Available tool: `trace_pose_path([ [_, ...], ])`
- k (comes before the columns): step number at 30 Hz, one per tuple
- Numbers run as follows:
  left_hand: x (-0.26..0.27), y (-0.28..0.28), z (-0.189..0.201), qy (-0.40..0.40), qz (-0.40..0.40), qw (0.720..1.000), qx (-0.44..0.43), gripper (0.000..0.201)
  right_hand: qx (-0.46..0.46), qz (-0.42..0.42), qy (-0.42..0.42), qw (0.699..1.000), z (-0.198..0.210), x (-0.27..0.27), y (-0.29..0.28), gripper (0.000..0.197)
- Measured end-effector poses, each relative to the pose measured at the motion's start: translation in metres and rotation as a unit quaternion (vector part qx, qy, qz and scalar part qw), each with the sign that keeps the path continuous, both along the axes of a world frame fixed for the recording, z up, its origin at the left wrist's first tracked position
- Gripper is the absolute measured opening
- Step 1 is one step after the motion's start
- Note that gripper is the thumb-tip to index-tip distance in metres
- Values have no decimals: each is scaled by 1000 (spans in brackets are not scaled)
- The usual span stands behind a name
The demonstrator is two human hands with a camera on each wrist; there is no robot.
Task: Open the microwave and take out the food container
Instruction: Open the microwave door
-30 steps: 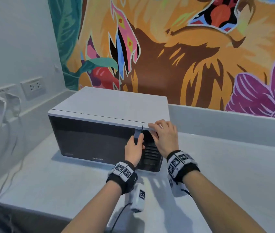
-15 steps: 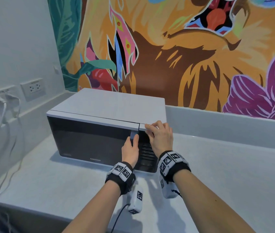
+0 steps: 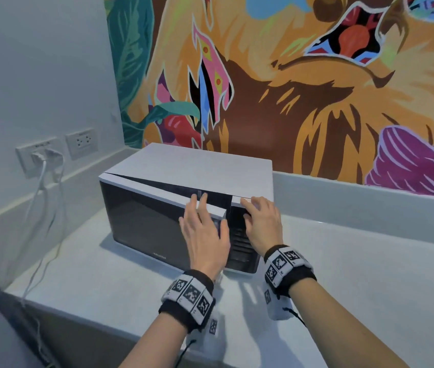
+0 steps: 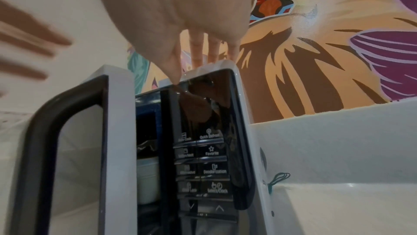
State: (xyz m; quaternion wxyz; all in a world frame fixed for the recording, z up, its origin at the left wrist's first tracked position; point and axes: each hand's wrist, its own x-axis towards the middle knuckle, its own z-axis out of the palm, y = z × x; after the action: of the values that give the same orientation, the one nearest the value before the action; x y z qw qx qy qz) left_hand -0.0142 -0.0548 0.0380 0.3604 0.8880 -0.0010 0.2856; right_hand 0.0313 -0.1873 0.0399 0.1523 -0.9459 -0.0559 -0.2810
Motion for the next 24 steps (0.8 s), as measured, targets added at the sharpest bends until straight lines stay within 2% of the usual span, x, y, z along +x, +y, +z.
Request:
trace_pose_path([
  [2, 7, -6, 15, 17, -58, 989, 138, 57, -19, 15, -22, 999, -8, -14, 4, 44],
  [5, 9, -3, 26, 120, -84, 944, 294, 49, -13, 38, -14, 999, -24, -34, 10, 48],
  [7, -3, 2, 27, 124, -64, 930, 339, 44, 15, 58, -2, 998, -34, -42, 12, 46],
  [10, -30, 12, 28, 124, -10, 922, 368, 41, 47, 91, 61, 993, -46, -48, 18, 44],
  [13, -57, 28, 22, 181, 89, 887, 416, 51, 46, 122, 101, 986, -54, -47, 29, 42],
  [15, -71, 44, 20, 226, 149, 872, 407, 65, 41, 142, 122, 981, -57, -43, 39, 40],
  [17, -82, 62, 19, 249, 194, 879, 358, 73, 34, 159, 144, 976, -60, -38, 53, 40],
  [21, -89, 97, 13, 258, 283, 874, 300, 75, 44, 182, 169, 968, -62, -28, 79, 39],
  [24, -92, 118, 7, 275, 310, 865, 284, 76, 66, 192, 186, 961, -63, -19, 93, 39],
])
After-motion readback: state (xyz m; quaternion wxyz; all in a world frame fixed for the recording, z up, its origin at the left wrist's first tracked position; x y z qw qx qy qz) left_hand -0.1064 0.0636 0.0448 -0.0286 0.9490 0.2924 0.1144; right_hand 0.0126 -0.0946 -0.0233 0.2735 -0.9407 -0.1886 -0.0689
